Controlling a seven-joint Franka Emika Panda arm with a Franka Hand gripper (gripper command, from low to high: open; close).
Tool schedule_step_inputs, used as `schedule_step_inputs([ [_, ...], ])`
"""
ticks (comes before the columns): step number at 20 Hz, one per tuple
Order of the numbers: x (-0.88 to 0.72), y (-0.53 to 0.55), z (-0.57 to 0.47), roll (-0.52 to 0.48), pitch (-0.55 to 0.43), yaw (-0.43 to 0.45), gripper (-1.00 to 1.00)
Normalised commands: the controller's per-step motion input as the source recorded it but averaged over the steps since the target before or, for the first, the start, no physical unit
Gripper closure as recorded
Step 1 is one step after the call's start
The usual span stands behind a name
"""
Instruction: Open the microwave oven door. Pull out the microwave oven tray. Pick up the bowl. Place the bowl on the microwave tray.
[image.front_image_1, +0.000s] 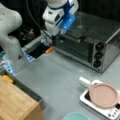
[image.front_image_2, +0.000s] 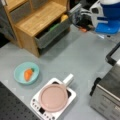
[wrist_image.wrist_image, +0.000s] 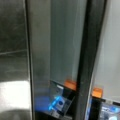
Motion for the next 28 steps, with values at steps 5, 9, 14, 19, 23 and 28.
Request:
schedule_step_inputs([
  [5, -0.18, 0.35, -0.03, 0.075, -0.115, -0.232, -1.0],
  [9, -0.17, 0.32, -0.02, 0.077, -0.118, -0.215, -1.0],
  [14, -0.15, 0.26, -0.08, 0.092, -0.119, -0.193, -1.0],
  [19, -0.13, 0.21, -0.18, 0.109, -0.126, -0.198, -1.0],
  [23, -0.13, 0.16, -0.2, 0.12, -0.111, -0.209, -1.0],
  [28, -0.1, 0.1, -0.24, 0.131, -0.109, -0.193, -1.0],
])
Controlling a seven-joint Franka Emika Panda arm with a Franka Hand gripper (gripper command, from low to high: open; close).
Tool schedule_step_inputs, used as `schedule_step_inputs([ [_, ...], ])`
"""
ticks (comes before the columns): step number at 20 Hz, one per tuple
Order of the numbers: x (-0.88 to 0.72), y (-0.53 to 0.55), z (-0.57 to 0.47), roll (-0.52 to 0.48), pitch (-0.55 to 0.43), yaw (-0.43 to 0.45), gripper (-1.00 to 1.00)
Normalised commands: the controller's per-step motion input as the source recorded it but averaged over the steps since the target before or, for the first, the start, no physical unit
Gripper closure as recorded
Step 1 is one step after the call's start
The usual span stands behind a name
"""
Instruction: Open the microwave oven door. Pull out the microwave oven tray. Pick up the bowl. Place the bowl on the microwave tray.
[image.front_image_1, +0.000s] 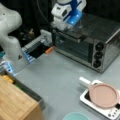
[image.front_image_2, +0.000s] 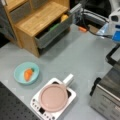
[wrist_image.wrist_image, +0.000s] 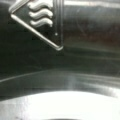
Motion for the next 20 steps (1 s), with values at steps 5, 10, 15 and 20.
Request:
schedule_step_inputs([
  [5, -0.08, 0.07, -0.26, 0.159, -0.109, -0.155, -1.0],
  [10, -0.1, -0.02, -0.26, 0.184, -0.125, -0.077, -1.0],
  [15, -0.14, -0.17, -0.24, 0.27, -0.132, 0.021, -1.0],
  [20, -0.15, -0.35, -0.27, 0.384, -0.103, 0.044, -1.0],
])
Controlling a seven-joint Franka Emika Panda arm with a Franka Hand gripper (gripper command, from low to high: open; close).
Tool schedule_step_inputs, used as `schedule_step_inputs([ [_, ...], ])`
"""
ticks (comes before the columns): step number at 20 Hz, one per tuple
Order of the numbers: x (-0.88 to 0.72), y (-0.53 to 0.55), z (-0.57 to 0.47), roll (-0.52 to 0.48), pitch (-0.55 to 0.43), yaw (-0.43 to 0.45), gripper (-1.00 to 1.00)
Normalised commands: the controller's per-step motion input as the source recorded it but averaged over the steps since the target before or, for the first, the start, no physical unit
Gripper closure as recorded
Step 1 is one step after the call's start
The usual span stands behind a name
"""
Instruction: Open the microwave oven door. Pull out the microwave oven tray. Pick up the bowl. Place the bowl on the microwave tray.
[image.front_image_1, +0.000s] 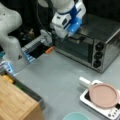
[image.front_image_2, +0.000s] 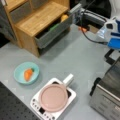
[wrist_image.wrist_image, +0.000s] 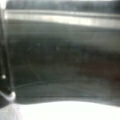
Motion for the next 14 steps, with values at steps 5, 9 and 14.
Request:
schedule_step_inputs([
  [5, -0.18, -0.39, -0.25, 0.537, -0.034, 0.044, -1.0],
  [9, -0.15, -0.3, -0.26, 0.53, -0.011, 0.025, -1.0],
  [14, -0.03, -0.19, -0.36, 0.407, -0.043, 0.031, -1.0],
])
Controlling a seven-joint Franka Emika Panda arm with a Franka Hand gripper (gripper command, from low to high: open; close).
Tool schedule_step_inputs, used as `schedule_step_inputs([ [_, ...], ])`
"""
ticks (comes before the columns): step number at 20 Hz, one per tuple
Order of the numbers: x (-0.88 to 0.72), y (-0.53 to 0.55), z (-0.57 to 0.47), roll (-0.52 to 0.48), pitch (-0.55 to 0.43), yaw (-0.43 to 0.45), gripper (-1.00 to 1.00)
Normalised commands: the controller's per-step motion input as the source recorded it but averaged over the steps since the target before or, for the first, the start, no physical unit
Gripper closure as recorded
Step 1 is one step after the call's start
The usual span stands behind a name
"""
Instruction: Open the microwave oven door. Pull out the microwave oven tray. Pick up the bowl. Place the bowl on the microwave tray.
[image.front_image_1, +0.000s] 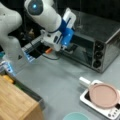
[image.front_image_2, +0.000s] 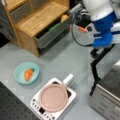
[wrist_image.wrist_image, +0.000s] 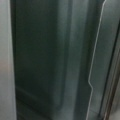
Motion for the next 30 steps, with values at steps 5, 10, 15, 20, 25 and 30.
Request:
schedule_step_inputs([
  [5, 0.03, -0.24, -0.39, 0.339, -0.02, 0.095, -1.0],
  [10, 0.07, -0.31, -0.3, 0.357, 0.026, 0.165, -1.0],
  [15, 0.15, -0.32, -0.28, 0.291, 0.002, 0.205, -1.0],
  [20, 0.25, -0.33, -0.21, 0.202, -0.018, 0.199, -1.0],
  [25, 0.32, -0.42, -0.11, 0.149, -0.025, 0.23, -1.0],
  [30, 0.32, -0.53, -0.07, 0.101, -0.013, 0.274, -1.0],
])
